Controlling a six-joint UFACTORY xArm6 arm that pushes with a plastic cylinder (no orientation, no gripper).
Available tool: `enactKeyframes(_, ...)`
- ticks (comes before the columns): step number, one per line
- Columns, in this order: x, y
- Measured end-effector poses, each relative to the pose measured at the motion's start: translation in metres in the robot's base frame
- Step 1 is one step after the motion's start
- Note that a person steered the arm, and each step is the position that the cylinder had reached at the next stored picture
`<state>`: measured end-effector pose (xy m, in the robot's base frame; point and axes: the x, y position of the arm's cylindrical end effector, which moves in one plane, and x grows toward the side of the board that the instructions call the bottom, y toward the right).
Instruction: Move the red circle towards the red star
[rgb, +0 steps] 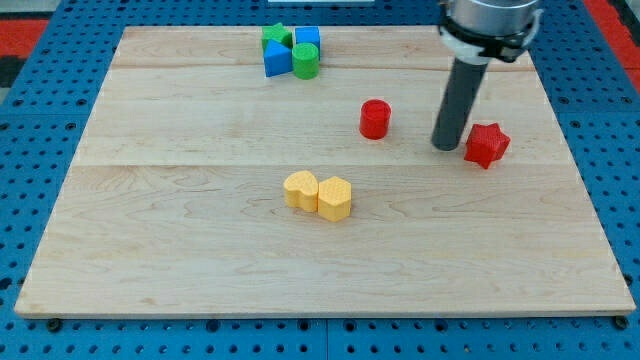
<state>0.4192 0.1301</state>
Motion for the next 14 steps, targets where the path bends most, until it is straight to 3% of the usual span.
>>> enactKeyframes(2,0.010,-0.101)
enactKeyframes(4,-0.022,-0.157)
enactKeyframes(5,-0.031,-0.152)
enactKeyframes(8,-0.038,-0.001)
enactKeyframes(10,-0.059,-0.052)
enactKeyframes(12,-0.078,-0.001)
enactKeyframes(14,-0.078,0.007)
